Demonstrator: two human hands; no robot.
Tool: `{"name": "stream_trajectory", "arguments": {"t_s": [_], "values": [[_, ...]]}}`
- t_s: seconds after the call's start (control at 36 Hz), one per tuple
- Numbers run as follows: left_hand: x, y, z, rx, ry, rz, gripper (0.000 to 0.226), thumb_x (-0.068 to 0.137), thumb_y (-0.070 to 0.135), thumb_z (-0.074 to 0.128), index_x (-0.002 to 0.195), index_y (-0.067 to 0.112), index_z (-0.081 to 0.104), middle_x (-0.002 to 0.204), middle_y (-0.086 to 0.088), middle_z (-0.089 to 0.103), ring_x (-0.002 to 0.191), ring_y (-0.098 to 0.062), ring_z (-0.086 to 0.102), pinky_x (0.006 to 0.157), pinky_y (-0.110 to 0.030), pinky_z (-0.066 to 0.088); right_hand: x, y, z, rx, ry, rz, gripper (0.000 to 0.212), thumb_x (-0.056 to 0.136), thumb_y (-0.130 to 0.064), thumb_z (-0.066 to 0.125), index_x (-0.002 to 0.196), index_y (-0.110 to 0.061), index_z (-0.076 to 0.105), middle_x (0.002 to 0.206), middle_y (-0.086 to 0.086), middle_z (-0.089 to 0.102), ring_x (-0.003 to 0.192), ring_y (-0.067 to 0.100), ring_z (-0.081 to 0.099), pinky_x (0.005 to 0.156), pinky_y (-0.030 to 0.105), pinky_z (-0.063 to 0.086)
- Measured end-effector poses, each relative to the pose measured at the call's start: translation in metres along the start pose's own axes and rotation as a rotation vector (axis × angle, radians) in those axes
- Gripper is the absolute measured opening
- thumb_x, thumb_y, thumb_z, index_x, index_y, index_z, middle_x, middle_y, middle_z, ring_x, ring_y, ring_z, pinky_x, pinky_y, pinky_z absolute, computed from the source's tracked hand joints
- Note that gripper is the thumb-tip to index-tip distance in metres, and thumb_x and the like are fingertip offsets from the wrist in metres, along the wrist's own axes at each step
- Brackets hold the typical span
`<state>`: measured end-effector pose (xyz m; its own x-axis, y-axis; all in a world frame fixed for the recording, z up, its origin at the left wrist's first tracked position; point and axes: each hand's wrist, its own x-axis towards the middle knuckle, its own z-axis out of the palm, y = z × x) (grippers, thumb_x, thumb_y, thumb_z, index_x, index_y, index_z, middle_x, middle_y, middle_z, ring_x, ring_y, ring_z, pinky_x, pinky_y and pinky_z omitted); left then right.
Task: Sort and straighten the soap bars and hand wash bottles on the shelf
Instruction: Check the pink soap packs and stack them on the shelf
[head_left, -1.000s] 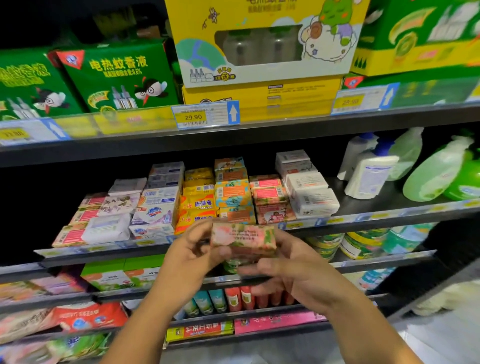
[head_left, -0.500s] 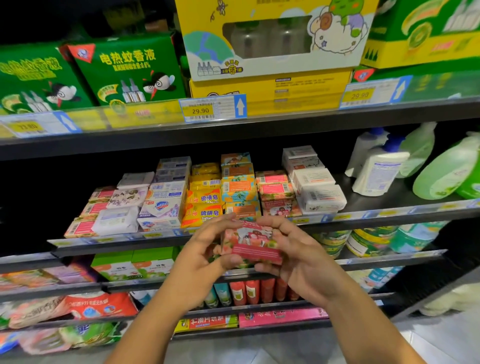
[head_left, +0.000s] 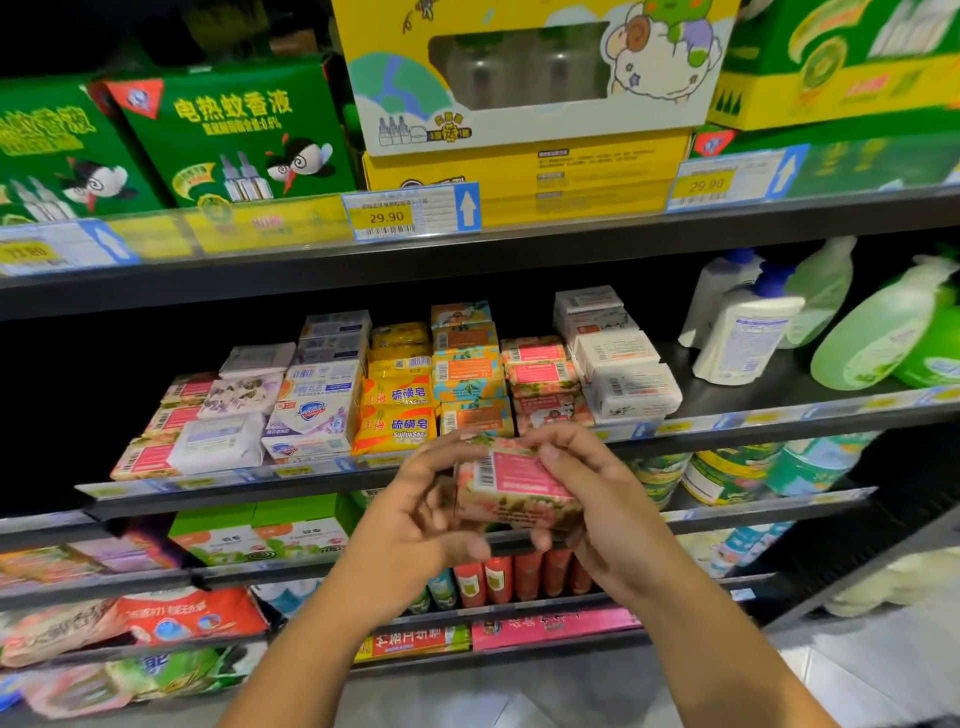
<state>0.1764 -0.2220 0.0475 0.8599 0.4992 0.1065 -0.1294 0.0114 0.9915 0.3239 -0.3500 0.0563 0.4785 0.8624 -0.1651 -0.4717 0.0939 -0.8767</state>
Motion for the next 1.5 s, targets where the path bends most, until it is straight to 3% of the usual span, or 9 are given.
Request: {"name": "stream_trajectory", "arguments": {"t_s": [0.14, 0.33, 0.44, 0.58, 0.75, 0.92, 1.19, 1.39, 1.5], "values": [[0.000, 0.002, -0.012, 0.160, 0.065, 0.019, 0.048, 0.076, 0.002, 0.079, 0.116, 0.024, 0.066, 0.115, 0.007, 0.069, 0.101, -0.006, 0.067, 0.081, -0.019, 0.054, -0.001, 0.005, -0.009, 0.161, -0.240, 0.074, 0.080, 0.061, -0.012, 0.094, 0.132, -0.014, 0.057, 0.108, 0.022, 0.068, 0.079, 0.033, 0.070, 0.062, 0.030, 0.060], [-0.001, 0.001, -0.007, 0.072, 0.245, 0.067, 0.055, 0.082, 0.041, 0.076, 0.125, 0.017, 0.054, 0.109, 0.003, 0.072, 0.096, -0.006, 0.069, 0.077, -0.019, 0.055, 0.009, 0.013, 0.002, -0.247, -0.106, -0.009, 0.040, 0.081, -0.024, 0.078, 0.119, -0.015, 0.066, 0.116, 0.005, 0.073, 0.107, 0.020, 0.069, 0.082, 0.027, 0.056], [-0.003, 0.000, -0.004, 0.138, 0.171, 0.043, 0.049, 0.086, 0.017, 0.062, 0.131, 0.029, 0.049, 0.118, 0.017, 0.065, 0.092, -0.007, 0.066, 0.078, -0.022, 0.056, 0.011, 0.011, 0.007, -0.233, 0.027, -0.009, 0.030, 0.086, -0.028, 0.072, 0.114, -0.021, 0.065, 0.104, 0.005, 0.070, 0.076, 0.009, 0.068, 0.060, 0.023, 0.051], [0.000, -0.008, -0.016, 0.252, -0.010, -0.004, 0.061, 0.066, 0.027, 0.091, 0.114, 0.052, 0.065, 0.144, 0.023, 0.036, 0.131, 0.005, 0.045, 0.096, -0.022, 0.050, 0.010, 0.005, 0.001, -0.151, 0.014, -0.014, 0.012, 0.099, -0.020, 0.058, 0.110, -0.022, 0.063, 0.109, 0.010, 0.067, 0.063, 0.016, 0.064, 0.040, 0.025, 0.041], [0.013, -0.007, -0.018, 0.644, 0.120, 0.161, 0.066, 0.076, 0.016, 0.084, 0.109, 0.067, 0.057, 0.128, 0.038, 0.043, 0.129, 0.010, 0.041, 0.100, -0.005, 0.033, 0.011, 0.007, -0.017, 0.002, -0.240, 0.097, 0.072, 0.064, -0.017, 0.094, 0.128, -0.016, 0.062, 0.113, 0.018, 0.069, 0.085, 0.029, 0.068, 0.069, 0.031, 0.059], [0.012, -0.006, -0.012, 0.061, 0.196, 0.042, 0.065, 0.052, 0.059, 0.090, 0.108, 0.034, 0.066, 0.102, 0.011, 0.072, 0.098, -0.007, 0.068, 0.078, -0.022, 0.055, 0.023, 0.012, -0.012, -0.370, -0.099, -0.080, 0.052, 0.073, 0.005, 0.082, 0.114, -0.024, 0.069, 0.113, 0.005, 0.073, 0.111, 0.021, 0.067, 0.084, 0.028, 0.057], [0.016, 0.001, -0.010, 0.193, 0.273, 0.153, 0.060, 0.047, 0.020, 0.095, 0.091, 0.047, 0.065, 0.097, 0.017, 0.066, 0.094, -0.004, 0.066, 0.074, -0.024, 0.055, 0.031, 0.044, 0.016, -0.532, -0.144, -0.039, 0.055, 0.074, 0.010, 0.081, 0.119, -0.017, 0.065, 0.102, -0.007, 0.075, 0.095, 0.009, 0.071, 0.078, 0.027, 0.057], [0.005, 0.003, -0.039, 0.240, 0.323, 0.147, 0.075, 0.046, 0.053, 0.093, 0.109, 0.027, 0.060, 0.092, 0.013, 0.070, 0.094, -0.004, 0.067, 0.079, -0.021, 0.054, 0.035, 0.030, 0.006, -0.598, -0.039, -0.134, 0.081, 0.065, -0.007, 0.093, 0.120, -0.052, 0.054, 0.110, -0.001, 0.070, 0.104, 0.011, 0.069, 0.083, 0.027, 0.057], [0.003, 0.001, -0.053, 0.335, 0.286, 0.106, 0.064, 0.053, 0.037, 0.097, 0.105, 0.047, 0.061, 0.096, 0.006, 0.067, 0.097, -0.012, 0.066, 0.082, -0.027, 0.055, 0.034, 0.019, 0.014, -0.510, 0.002, -0.278, 0.091, 0.065, -0.016, 0.090, 0.138, -0.038, 0.041, 0.105, 0.004, 0.073, 0.109, 0.019, 0.068, 0.099, 0.044, 0.051]]}}
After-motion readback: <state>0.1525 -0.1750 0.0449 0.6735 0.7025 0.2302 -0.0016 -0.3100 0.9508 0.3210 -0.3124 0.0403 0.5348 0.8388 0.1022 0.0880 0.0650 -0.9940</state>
